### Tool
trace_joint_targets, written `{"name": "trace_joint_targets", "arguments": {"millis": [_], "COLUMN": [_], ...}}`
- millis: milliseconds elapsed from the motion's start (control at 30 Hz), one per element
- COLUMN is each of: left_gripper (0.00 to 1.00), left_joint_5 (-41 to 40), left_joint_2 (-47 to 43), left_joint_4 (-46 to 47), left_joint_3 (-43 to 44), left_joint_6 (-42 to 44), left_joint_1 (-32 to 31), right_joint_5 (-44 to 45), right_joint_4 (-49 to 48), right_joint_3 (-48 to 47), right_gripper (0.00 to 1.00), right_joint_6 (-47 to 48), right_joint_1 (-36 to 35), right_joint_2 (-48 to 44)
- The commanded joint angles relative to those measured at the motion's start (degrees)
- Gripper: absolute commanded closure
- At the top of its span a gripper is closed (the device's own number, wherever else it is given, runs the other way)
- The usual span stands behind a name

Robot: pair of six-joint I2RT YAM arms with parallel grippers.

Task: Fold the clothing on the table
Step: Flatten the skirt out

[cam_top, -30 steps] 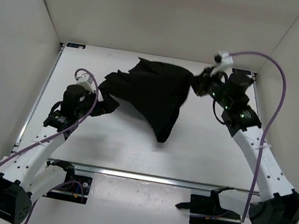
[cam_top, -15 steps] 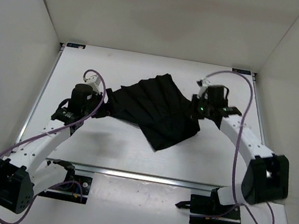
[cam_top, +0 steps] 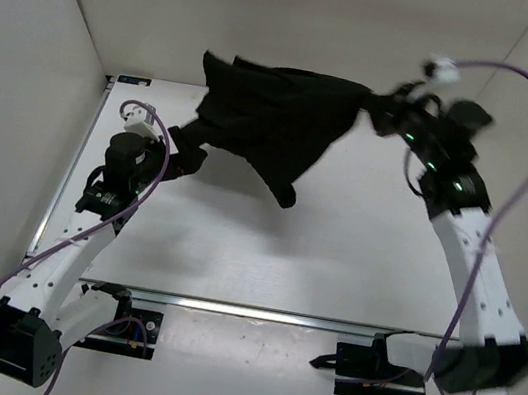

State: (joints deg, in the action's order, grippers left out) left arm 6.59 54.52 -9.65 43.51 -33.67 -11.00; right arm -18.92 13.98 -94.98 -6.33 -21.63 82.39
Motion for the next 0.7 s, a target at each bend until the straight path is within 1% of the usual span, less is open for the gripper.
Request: {"name": "trace_joint_targets", "arguments": {"millis": [0, 33, 67, 100, 133, 200, 233, 300, 367, 433, 533, 600, 633, 667], "left_gripper": [0.01, 0.01, 0.01, 0.01, 0.01, 0.01, 0.01, 0.01, 0.02, 0.01, 0.02, 0.02, 0.01, 0.02], "left_joint_5": [-1.14, -0.71, -0.09, 0.52, 0.79, 1.84, 1.85, 2.37, 2.29, 2.11, 2.11, 2.11, 1.94, 1.59], "left_joint_2": [0.05, 0.49, 0.93, 1.37, 2.07, 2.43, 2.43, 2.87, 3.66, 5.41, 7.52, 8.4, 8.49, 9.19], "left_joint_4": [2.54, 2.44, 2.36, 2.01, 1.83, 0.87, 0.69, -0.37, -1.85, -2.3, -2.39, -1.43, -1.25, -1.07], "left_joint_3": [4.65, 5.44, 5.71, 5.54, 5.8, 5.28, 5.19, 4.92, 5.18, 5.8, 6.94, 7.56, 7.82, 7.65], "left_joint_6": [0.1, -0.08, -0.17, -0.52, -0.69, -0.69, -1.13, -0.87, -0.52, -0.17, -0.52, -0.34, -0.08, 0.18], "left_joint_1": [-1.12, -1.82, -2.18, -2.18, -2.61, -3.23, -3.32, -4.11, -4.81, -5.08, -5.61, -5.26, -5.25, -4.21], "right_joint_5": [-2.6, -2.35, -1.13, -1.03, -1.21, 0.71, 2.55, 6.93, 5.57, 0.83, -2.08, -4.72, -6.12, -7.35], "right_joint_4": [-15.73, -14.69, -12.24, -8.22, -6.35, 0.32, 1.65, 3.68, 3.17, 2.2, 4.21, 7.71, 9.12, 10.01], "right_joint_3": [22.83, 29.61, 32.46, 36.93, 39.93, 42.93, 44.25, 45.32, 45.49, 43.14, 35.5, 25.51, 22.94, 17.25], "right_gripper": [1.0, 1.0, 1.0, 1.0, 1.0, 0.99, 1.0, 1.0, 1.0, 1.0, 1.0, 1.0, 1.0, 1.0], "right_joint_6": [-10.27, -10.37, -10.37, -9.07, -8.36, -7.65, -7.13, -7.64, -8.18, -9.58, -8.18, -5.98, -4.5, -3.18], "right_joint_1": [14.03, 15.29, 16.87, 17.84, 18.11, 17.42, 16.63, 12.86, 12.05, 11.52, 8.29, 5.04, 2.23, 1.07], "right_joint_2": [-9.69, -10.31, -10.32, -9.28, -7.26, -4.62, -3.74, -3.38, -3.12, -2.33, 2.06, 7.23, 9.0, 11.1]}}
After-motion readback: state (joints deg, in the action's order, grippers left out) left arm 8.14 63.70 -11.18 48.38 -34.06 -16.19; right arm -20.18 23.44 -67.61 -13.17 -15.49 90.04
